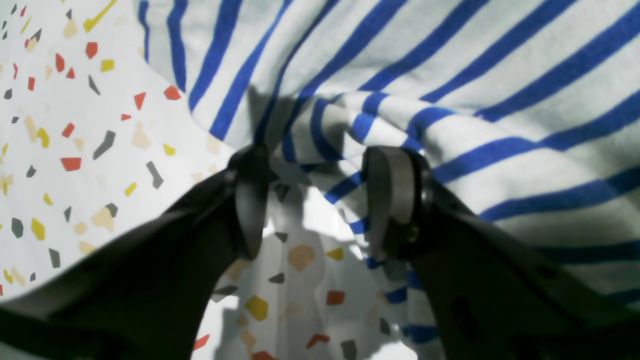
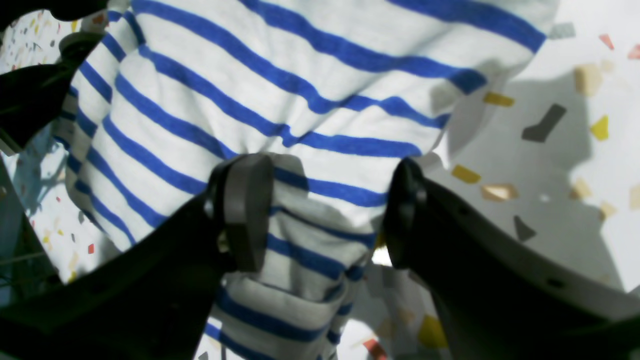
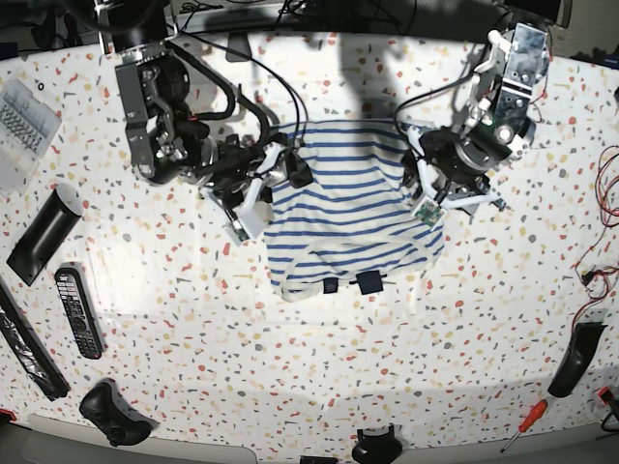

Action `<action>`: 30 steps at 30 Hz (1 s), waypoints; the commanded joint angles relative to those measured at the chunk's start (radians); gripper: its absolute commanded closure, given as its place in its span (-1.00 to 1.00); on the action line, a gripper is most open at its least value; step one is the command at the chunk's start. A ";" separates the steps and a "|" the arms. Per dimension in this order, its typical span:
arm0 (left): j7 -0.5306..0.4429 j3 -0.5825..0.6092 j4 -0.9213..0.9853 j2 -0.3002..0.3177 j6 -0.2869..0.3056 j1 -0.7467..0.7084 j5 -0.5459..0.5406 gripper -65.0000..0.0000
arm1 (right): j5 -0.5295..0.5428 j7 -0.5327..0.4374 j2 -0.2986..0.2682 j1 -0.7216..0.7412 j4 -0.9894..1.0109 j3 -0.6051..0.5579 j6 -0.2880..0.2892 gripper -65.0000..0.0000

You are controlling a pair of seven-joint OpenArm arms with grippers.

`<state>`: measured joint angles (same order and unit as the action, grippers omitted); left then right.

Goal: Layout the t-shirt on the table in an organized manner, then fold the t-shirt properly
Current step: 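Smooth the folded shirt with the left gripper and release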

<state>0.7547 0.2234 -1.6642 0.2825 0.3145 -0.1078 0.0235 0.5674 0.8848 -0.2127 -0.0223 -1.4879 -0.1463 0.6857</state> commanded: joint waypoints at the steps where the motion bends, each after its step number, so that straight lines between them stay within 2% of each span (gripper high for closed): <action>1: -0.016 0.000 -0.014 0.003 -0.002 0.008 0.003 0.11 | 0.013 -0.005 0.000 0.013 -0.019 0.011 0.012 -0.02; 9: -0.023 0.000 -0.066 0.004 -0.002 0.008 0.030 0.11 | 0.015 -0.010 0.000 0.014 -0.043 0.126 0.012 -0.02; 13: -0.021 0.000 -0.154 0.004 -0.002 0.008 0.030 0.11 | 0.064 -0.009 -0.001 0.014 -0.060 0.210 0.012 -0.02; 19: 0.051 0.000 -0.282 0.003 -0.005 0.008 0.090 0.11 | 0.099 0.023 -0.001 0.014 -0.121 0.354 0.012 -0.02; 22: 0.062 0.000 -0.304 0.003 -0.011 0.008 0.065 0.11 | 0.099 0.041 -0.001 0.013 -0.140 0.422 0.012 -0.02; 24: 0.016 0.000 -0.303 0.003 -0.054 -0.001 -0.037 0.11 | 0.099 0.040 -0.001 0.014 -0.141 0.455 0.012 -0.02; 26: -0.079 0.000 -0.296 0.003 -0.065 -0.022 -0.106 0.11 | 0.099 0.043 0.000 0.013 -0.141 0.475 0.012 -0.02; 28: -0.150 0.000 -0.274 -0.003 -0.065 -0.037 -0.090 0.11 | 0.099 0.048 0.000 0.013 -0.141 0.477 0.012 -0.02; 30: -0.153 0.000 -0.228 -0.011 -0.068 -0.039 -0.030 0.11 | 0.104 0.048 0.000 0.013 -0.141 0.475 0.012 -0.02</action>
<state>0.6262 0.2279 -1.8751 0.2661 0.2558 -0.1577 0.0029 0.6491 0.9520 -0.2047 -0.0250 -1.6077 0.3267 0.6853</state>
